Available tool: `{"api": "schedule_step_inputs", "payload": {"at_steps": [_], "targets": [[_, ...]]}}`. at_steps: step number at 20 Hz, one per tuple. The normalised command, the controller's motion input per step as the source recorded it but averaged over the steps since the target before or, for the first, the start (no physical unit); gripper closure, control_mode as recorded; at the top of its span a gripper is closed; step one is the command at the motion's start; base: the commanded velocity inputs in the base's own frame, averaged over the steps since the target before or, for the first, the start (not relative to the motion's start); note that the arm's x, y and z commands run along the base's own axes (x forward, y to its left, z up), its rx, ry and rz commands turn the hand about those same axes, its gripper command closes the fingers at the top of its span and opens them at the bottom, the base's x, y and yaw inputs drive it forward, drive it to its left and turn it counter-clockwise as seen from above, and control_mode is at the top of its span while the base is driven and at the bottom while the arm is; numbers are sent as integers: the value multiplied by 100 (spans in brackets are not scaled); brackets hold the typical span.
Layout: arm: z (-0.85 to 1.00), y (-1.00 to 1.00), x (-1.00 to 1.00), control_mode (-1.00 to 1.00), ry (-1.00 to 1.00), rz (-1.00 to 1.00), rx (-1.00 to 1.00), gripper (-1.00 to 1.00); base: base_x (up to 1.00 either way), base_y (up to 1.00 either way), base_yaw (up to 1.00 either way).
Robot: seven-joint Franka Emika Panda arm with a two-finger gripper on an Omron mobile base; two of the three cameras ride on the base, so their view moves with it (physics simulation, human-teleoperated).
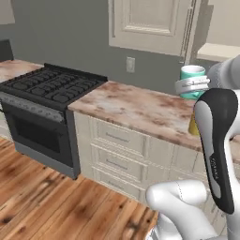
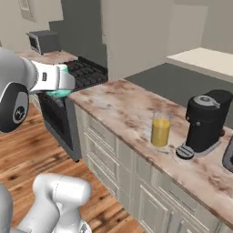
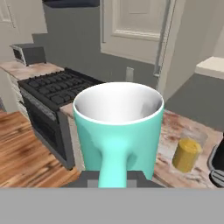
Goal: There is a tray on the dining counter. Grab the cup, mug, and pitcher and place them on the tray. The pitcher may be placed next to the tray if it cannot fit the tray.
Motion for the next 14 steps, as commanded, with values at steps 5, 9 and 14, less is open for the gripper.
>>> {"api": "schedule_step_inputs", "payload": {"at_steps": [5, 9, 14], "targets": [[0, 0, 0, 100, 0, 0, 0, 100, 0, 29, 71], [0, 0, 0, 100, 0, 0, 0, 100, 0, 25, 68], [0, 0, 0, 100, 0, 0, 0, 100, 12, 26, 64]]}}
